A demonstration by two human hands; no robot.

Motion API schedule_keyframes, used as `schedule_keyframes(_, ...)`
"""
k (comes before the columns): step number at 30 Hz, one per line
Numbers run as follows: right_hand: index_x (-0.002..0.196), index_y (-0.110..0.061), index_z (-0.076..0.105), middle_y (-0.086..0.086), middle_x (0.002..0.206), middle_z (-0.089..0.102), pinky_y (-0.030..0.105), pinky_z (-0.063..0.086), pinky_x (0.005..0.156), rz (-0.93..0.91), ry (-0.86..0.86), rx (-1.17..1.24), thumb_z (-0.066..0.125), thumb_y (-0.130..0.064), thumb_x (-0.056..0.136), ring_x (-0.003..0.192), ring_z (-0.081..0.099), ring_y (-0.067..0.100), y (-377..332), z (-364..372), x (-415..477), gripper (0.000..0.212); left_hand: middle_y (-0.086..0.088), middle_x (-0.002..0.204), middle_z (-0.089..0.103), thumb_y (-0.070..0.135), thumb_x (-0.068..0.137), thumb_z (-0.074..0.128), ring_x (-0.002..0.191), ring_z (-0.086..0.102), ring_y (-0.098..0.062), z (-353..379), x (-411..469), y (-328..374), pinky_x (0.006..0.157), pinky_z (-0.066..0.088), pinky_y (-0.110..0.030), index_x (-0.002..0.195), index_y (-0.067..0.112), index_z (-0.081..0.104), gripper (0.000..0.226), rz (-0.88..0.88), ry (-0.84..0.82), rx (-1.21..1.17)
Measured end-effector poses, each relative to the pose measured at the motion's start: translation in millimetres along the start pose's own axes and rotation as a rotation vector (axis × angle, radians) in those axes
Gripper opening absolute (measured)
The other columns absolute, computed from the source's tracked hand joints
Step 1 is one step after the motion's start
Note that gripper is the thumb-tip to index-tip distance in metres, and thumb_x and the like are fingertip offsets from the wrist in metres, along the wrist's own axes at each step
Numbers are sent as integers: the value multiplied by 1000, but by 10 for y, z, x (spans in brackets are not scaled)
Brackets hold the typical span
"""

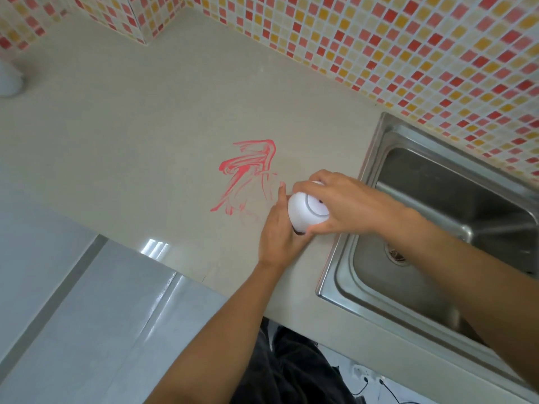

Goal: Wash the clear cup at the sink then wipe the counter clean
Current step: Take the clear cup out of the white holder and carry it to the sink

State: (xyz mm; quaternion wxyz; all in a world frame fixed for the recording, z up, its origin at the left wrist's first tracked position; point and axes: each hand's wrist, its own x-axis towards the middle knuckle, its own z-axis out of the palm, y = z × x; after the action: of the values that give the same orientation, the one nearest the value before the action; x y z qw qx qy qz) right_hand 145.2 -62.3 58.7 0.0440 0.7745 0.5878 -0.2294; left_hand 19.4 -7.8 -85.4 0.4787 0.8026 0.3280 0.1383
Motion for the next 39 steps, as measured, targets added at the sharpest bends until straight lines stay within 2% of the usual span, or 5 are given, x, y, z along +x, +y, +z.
schedule_keyframes(13,116,-29,36,-6,112,49,25,48,68,352,369,577,81,-38,68,93,55,7,376,-419,-436,66,13,143,47,48,71,79,127,43,-7,-58,-50,147,84,34,-12,155,17,7,115,-78,31,-8)
schedule_keyframes(18,120,-27,43,10,118,60,26,50,70,603,558,1139,76,-36,77,92,60,14,680,195,-285,55,9,149,41,55,67,81,134,42,-10,-47,-68,134,106,38,-23,148,24,26,102,-78,26,4)
schedule_keyframes(23,137,-21,38,2,121,58,40,56,82,620,661,1515,78,-21,76,102,65,17,762,613,-57,73,16,125,53,56,61,83,112,57,-10,-47,-69,179,90,52,-35,128,35,36,84,-123,54,-17)
schedule_keyframes(28,136,-18,43,1,118,63,18,52,68,573,647,1320,77,-11,74,97,64,5,696,833,106,72,21,120,52,58,63,81,108,59,-9,-40,-77,216,85,51,-30,123,38,37,77,-127,81,-4)
schedule_keyframes(39,132,-29,40,-13,128,55,28,46,98,502,721,997,88,-35,61,117,53,1,621,1075,158,86,22,117,50,57,64,80,106,59,-8,-32,-71,220,82,50,-28,121,38,37,75,-128,77,-2)
